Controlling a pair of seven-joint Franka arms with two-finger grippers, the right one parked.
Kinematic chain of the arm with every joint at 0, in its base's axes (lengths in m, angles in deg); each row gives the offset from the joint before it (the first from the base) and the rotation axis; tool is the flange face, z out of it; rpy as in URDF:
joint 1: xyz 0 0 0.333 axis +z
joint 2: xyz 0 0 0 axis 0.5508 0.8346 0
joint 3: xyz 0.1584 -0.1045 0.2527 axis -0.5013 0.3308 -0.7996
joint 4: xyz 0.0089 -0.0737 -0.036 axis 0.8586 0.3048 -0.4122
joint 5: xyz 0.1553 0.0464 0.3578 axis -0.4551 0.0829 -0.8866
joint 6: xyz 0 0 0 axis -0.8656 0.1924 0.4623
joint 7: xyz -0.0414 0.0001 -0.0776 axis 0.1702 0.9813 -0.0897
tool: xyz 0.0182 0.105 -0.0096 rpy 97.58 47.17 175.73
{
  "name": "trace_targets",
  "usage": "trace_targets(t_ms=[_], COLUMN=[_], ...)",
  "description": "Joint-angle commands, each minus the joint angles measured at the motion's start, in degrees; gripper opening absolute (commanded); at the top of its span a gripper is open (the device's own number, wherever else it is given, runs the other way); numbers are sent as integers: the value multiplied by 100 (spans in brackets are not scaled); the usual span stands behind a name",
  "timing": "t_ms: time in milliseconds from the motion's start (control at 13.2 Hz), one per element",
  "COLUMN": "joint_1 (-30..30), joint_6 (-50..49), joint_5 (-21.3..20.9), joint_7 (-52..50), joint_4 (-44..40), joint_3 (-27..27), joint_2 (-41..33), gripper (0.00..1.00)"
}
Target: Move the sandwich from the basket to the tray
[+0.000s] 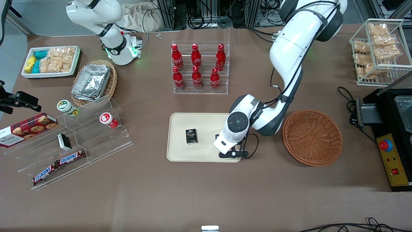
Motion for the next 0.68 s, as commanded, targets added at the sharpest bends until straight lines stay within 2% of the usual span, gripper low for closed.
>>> trace_targets(t_ms=[0,152,456,608], joint_1=[348,673,1832,2351], joint_6=[-981,-1712,-1768,-1863], joint_5=[-72,-46,86,262], joint_7=[73,422,2063,2873], joint_4=[163,390,1734,1912], joint_3=[7,7,15,7], joint_2=[-1137,-1901,-3404,-3740], gripper=[100,100,100,100])
